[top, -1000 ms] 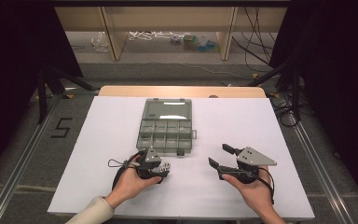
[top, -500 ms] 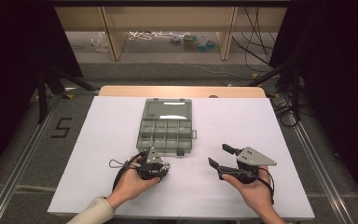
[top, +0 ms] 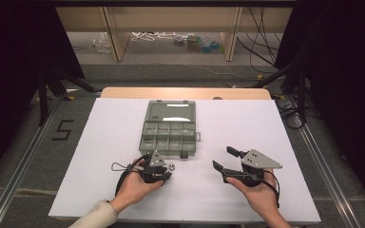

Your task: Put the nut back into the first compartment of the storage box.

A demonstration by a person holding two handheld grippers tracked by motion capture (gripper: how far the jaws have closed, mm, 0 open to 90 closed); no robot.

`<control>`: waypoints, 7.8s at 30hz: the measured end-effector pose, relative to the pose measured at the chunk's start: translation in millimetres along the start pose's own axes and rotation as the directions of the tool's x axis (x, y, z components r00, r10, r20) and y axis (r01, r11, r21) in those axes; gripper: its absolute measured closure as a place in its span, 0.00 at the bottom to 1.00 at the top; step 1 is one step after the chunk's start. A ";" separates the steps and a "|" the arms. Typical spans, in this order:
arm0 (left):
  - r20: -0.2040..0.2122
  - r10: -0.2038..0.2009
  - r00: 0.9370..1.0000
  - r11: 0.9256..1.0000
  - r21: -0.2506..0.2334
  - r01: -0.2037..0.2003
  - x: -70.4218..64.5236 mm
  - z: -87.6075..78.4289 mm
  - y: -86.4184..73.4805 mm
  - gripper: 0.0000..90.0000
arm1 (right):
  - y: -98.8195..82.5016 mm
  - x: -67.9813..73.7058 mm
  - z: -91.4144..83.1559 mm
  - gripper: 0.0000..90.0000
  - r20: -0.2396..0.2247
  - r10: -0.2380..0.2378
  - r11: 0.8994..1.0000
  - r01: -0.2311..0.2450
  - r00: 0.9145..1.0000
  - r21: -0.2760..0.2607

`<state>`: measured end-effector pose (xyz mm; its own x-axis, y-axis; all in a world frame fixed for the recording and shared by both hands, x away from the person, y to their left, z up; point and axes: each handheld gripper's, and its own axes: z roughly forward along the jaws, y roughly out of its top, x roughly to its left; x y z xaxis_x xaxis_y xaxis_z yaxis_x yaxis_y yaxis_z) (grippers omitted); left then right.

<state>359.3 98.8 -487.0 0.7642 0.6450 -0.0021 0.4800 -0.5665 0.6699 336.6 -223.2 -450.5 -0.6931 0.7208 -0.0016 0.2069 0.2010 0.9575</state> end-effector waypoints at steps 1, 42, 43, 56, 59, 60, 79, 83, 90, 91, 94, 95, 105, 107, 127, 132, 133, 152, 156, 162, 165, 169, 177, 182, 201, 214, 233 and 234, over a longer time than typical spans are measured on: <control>0.002 0.004 1.000 1.000 0.000 -0.004 0.1 0.2 0.2 0.78 | 0.1 0.1 0.0 0.31 0.000 0.000 1.000 0.000 1.000 0.000; -0.064 -0.016 0.998 0.995 -0.096 0.010 24.3 -38.5 17.7 0.78 | 0.9 1.7 -0.9 0.31 -0.005 0.020 1.000 -0.020 1.000 0.004; -0.072 -0.021 0.997 0.995 -0.099 0.014 24.9 -39.7 18.0 0.78 | 0.6 1.9 -0.2 0.31 -0.011 0.025 1.000 -0.025 1.000 -0.001; -0.105 -0.077 0.991 0.984 -0.169 0.059 42.9 -51.7 28.6 0.78 | 1.0 0.9 0.3 0.31 0.003 0.001 1.000 -0.001 1.000 -0.011; -0.112 -0.078 0.991 0.983 -0.176 0.058 46.6 -53.3 33.0 0.78 | 0.9 0.5 0.3 0.31 -0.005 0.003 1.000 -0.003 1.000 -0.014; -0.114 -0.085 0.990 0.983 -0.174 0.065 47.3 -53.7 34.3 0.78 | 1.0 0.6 -0.2 0.31 -0.003 0.002 1.000 -0.002 1.000 -0.009; -0.158 -0.124 0.980 0.979 -0.180 0.095 73.4 -51.1 53.6 0.78 | 0.6 1.8 0.4 0.31 -0.015 0.028 1.000 -0.028 1.000 -0.014; -0.168 -0.142 0.975 0.976 -0.187 0.110 76.8 -49.2 57.6 0.78 | 0.6 1.9 0.3 0.31 -0.016 0.029 1.000 -0.029 0.999 -0.010; -0.180 -0.142 0.973 0.977 -0.181 0.109 82.9 -46.8 64.2 0.78 | 1.0 0.9 -1.4 0.31 -0.003 0.018 1.000 -0.018 1.000 0.003; -0.186 -0.141 0.972 0.977 -0.183 0.107 83.8 -46.2 64.8 0.78 | 1.0 0.9 -1.4 0.31 -0.003 0.017 1.000 -0.017 1.000 0.002; -0.187 -0.149 0.971 0.976 -0.187 0.114 86.9 -44.0 66.2 0.78 | 1.3 1.2 -1.3 0.31 0.000 0.018 1.000 -0.018 1.000 -0.002; -0.194 -0.137 0.971 0.981 -0.162 0.106 88.8 -45.0 66.7 0.78 | 1.3 1.1 -1.3 0.31 0.000 0.017 1.000 -0.017 1.000 -0.002; -0.219 -0.174 0.960 0.976 -0.170 0.138 103.5 -33.1 72.3 0.78 | 1.1 -0.2 -0.6 0.31 0.006 0.001 1.000 -0.001 1.000 -0.015; -0.222 -0.153 0.963 0.983 -0.136 0.125 108.1 -32.2 73.2 0.78 | 1.1 0.8 -1.4 0.31 -0.004 0.018 1.000 -0.018 1.000 0.002; -0.248 -0.187 0.951 0.979 -0.126 0.160 127.0 -6.8 71.1 0.78 | 0.4 -1.0 0.3 0.31 -0.007 0.007 1.000 -0.007 1.000 -0.019; -0.250 -0.193 0.949 0.979 -0.114 0.169 128.2 -2.8 68.8 0.78 | 0.8 0.5 -1.0 0.31 -0.009 0.021 1.000 -0.021 1.000 0.000; -0.249 -0.191 0.949 0.980 -0.110 0.169 128.4 -2.3 68.6 0.78 | 0.8 -0.8 -0.5 0.31 -0.003 0.003 1.000 -0.003 1.000 -0.011; -0.258 -0.216 0.942 0.975 -0.112 0.193 131.9 7.9 65.5 0.78 | 0.5 -1.0 0.0 0.31 -0.005 0.005 1.000 -0.005 1.000 -0.019; -0.264 -0.222 0.939 0.974 -0.113 0.198 132.7 9.3 63.9 0.78 | 0.5 -0.9 0.1 0.31 -0.009 0.004 1.000 -0.004 1.000 -0.019; -0.261 -0.229 0.938 0.973 -0.104 0.208 133.6 11.8 62.8 0.78 | 0.6 0.6 -1.0 0.31 -0.012 0.023 1.000 -0.023 1.000 0.000; -0.262 -0.232 0.937 0.972 -0.109 0.210 133.4 13.4 62.1 0.78 | 0.5 -0.9 0.0 0.31 -0.006 0.006 1.000 -0.006 1.000 -0.018; -0.269 -0.230 0.935 0.972 -0.101 0.210 133.5 14.3 61.3 0.78 | 0.7 0.5 -1.3 0.31 -0.011 0.022 1.000 -0.022 1.000 0.002; -0.260 -0.229 0.938 0.973 -0.096 0.210 133.9 16.8 60.3 0.78 | 0.8 0.6 -1.2 0.31 -0.012 0.019 1.000 -0.019 1.000 0.002; -0.244 -0.218 0.945 0.974 -0.110 0.197 133.1 12.0 60.8 0.66 | 0.5 1.4 -0.2 0.31 -0.019 0.024 1.000 -0.024 1.000 -0.002; -0.192 -0.081 0.978 0.991 -0.121 0.058 75.9 -30.1 52.8 0.37 | 0.9 1.7 -0.7 0.31 -0.013 0.019 1.000 -0.019 1.000 0.011; -0.066 -0.006 0.998 0.998 -0.068 0.001 29.0 -23.8 39.5 0.38 | 0.7 2.8 0.9 0.31 -0.024 0.026 1.000 -0.026 0.999 -0.008; 0.010 0.041 0.999 0.999 0.010 -0.041 2.9 10.4 32.0 0.44 | 1.6 1.1 -0.2 0.31 -0.003 0.003 1.000 -0.003 1.000 -0.008; 0.009 0.040 0.999 0.999 0.014 -0.040 2.3 11.6 31.6 0.44 | 1.5 1.0 -0.2 0.31 -0.002 0.001 1.000 -0.001 1.000 -0.009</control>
<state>381.2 76.4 -474.5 0.7865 0.6174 0.0182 0.4550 -0.5991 0.6588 336.0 -222.3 -448.9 -0.6946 0.7194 0.0000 0.2015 0.1946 0.9600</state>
